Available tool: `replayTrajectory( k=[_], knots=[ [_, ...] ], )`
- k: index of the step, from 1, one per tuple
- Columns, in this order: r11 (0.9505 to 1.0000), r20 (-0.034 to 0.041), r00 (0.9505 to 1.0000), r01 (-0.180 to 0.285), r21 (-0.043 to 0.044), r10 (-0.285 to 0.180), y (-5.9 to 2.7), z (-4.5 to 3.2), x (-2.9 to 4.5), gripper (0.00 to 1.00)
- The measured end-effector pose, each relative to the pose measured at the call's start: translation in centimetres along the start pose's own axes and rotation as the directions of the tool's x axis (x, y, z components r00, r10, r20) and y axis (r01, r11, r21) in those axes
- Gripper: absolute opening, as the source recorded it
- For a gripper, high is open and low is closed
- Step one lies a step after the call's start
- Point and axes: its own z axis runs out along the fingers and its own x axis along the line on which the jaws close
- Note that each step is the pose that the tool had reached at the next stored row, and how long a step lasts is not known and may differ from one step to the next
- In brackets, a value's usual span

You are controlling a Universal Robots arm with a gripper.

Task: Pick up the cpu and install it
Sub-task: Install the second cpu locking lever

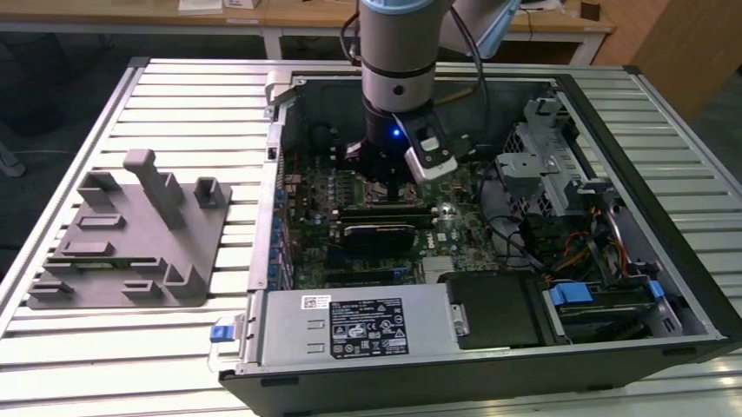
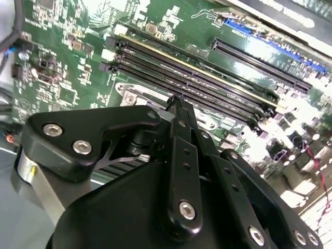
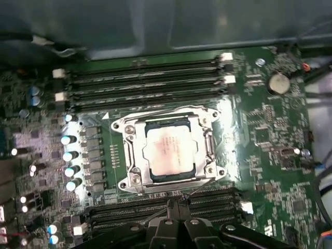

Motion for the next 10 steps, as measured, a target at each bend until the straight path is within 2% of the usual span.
replayTrajectory(
  k=[4, 10],
  knots=[
    [0.9994, -0.0009, 0.9994, 0.033, -0.0021, -0.033, -0.07, 0.25, 0.49, 0.11],
    [0.9988, -0.0013, 0.9988, 0.049, -0.0033, -0.049, -0.20, 0.37, 1.71, 0.11]
  ],
)
